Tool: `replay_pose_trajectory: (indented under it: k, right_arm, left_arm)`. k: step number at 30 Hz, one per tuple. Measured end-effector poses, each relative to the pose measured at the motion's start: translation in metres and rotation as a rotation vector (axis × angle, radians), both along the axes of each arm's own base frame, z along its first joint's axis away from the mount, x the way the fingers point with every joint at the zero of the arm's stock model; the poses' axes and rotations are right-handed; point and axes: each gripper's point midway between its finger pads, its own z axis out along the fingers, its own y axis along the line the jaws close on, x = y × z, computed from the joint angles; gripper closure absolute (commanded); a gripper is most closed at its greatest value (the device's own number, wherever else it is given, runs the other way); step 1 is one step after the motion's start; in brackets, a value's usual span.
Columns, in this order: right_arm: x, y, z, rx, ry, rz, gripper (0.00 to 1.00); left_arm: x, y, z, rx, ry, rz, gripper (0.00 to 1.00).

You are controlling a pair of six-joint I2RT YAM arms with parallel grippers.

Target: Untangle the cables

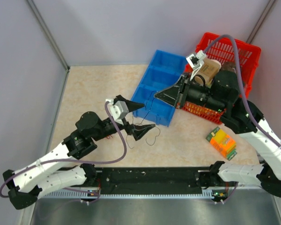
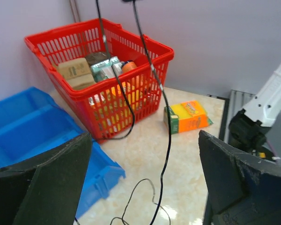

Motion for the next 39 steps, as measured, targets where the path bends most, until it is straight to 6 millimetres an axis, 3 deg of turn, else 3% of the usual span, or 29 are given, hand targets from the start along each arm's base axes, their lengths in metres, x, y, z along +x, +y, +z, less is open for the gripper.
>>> replay_pose_trajectory:
  k: [3, 8, 12, 15, 18, 19, 20, 21, 24, 25, 26, 28, 32, 36, 39]
  right_arm:
    - [0.001, 0.005, -0.005, -0.011, 0.014, 0.013, 1.0]
    - [-0.002, 0.008, -0.006, -0.011, 0.021, 0.038, 1.0]
    - [-0.006, 0.01, -0.007, -0.012, 0.025, 0.067, 1.0]
    - [-0.009, 0.012, -0.008, -0.016, 0.028, 0.092, 1.0]
    - [-0.012, 0.014, -0.009, -0.023, 0.018, 0.113, 1.0]
    - [-0.013, 0.014, -0.01, -0.027, 0.009, 0.12, 1.0]
    - [-0.013, 0.014, -0.01, -0.031, -0.003, 0.126, 0.89]
    - [-0.014, 0.014, -0.01, -0.036, -0.013, 0.13, 0.76]
    - [-0.009, 0.012, -0.017, -0.073, -0.053, 0.113, 0.2]
    - [-0.004, 0.009, -0.022, -0.092, -0.074, 0.089, 0.08]
    - [0.0, 0.007, -0.028, -0.109, -0.077, 0.064, 0.03]
    - [0.013, -0.005, -0.057, -0.184, -0.102, -0.01, 0.01]
    - [0.019, -0.012, -0.107, -0.269, -0.102, -0.022, 0.01]
    - [0.009, 0.006, -0.157, -0.272, -0.111, 0.087, 0.01]
    - [0.002, 0.024, -0.18, -0.23, -0.097, 0.154, 0.02]
  left_arm:
    - [0.007, -0.003, 0.004, 0.019, -0.065, 0.056, 0.03]
    - [0.028, 0.009, 0.014, 0.009, -0.132, 0.192, 0.07]
    - [0.03, 0.008, 0.02, -0.01, -0.179, 0.198, 0.25]
    - [0.024, -0.003, 0.019, -0.005, -0.196, 0.138, 0.54]
    - [0.018, -0.012, 0.011, 0.013, -0.184, 0.081, 1.0]
    - [0.016, -0.014, 0.008, 0.022, -0.179, 0.066, 1.0]
    - [0.015, -0.015, 0.006, 0.025, -0.163, 0.058, 1.0]
    - [0.014, -0.015, 0.004, 0.027, -0.151, 0.049, 1.0]
    - [0.012, -0.013, 0.001, 0.019, -0.07, 0.038, 1.0]
    - [0.012, -0.011, 0.001, 0.01, -0.025, 0.041, 1.0]
    - [0.013, -0.009, 0.002, -0.002, 0.019, 0.049, 1.0]
    - [0.016, -0.003, 0.006, -0.037, 0.123, 0.086, 1.0]
    - [0.03, 0.021, 0.005, -0.127, 0.393, 0.234, 1.0]
    - [0.041, 0.039, -0.007, -0.198, 0.608, 0.33, 1.0]
    - [0.048, 0.047, -0.013, -0.256, 0.737, 0.372, 1.0]
